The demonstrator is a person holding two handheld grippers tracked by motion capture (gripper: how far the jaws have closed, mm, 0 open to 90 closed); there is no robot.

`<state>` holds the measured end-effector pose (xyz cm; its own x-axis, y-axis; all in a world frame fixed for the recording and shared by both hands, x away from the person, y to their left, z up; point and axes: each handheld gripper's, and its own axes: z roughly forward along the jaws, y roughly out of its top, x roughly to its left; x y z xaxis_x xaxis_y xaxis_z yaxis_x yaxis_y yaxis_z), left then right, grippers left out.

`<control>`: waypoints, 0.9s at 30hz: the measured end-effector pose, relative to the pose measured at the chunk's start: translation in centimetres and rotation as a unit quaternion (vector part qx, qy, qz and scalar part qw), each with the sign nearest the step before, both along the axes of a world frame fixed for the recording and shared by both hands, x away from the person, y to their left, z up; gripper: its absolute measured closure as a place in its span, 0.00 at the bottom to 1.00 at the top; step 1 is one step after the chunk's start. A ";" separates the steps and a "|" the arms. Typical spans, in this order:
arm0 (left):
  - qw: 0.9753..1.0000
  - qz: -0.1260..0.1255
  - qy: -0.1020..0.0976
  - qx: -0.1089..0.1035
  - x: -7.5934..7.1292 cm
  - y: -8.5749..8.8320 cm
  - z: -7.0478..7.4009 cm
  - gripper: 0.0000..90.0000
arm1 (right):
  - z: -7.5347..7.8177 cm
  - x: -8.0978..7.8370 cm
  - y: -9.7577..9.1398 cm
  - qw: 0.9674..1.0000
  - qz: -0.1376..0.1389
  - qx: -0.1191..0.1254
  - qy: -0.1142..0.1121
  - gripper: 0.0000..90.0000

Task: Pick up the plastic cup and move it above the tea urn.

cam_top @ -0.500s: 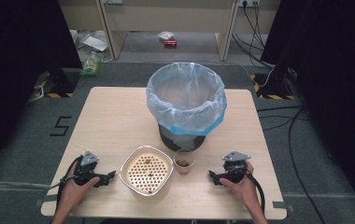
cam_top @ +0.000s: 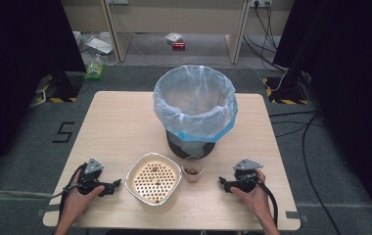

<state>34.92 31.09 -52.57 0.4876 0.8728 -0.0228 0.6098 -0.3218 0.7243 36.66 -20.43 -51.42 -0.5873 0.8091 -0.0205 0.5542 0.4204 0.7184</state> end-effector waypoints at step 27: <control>1.000 0.000 0.000 0.000 0.0 0.0 0.0 0.00 | 6.4 -2.7 1.8 0.993 0.052 0.075 -0.070 0.53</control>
<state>34.92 31.09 -52.57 0.4875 0.8728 -0.0229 0.6099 -0.3216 0.7243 33.96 -18.66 -45.05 -0.6684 0.7438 0.0070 0.4024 0.3536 0.8444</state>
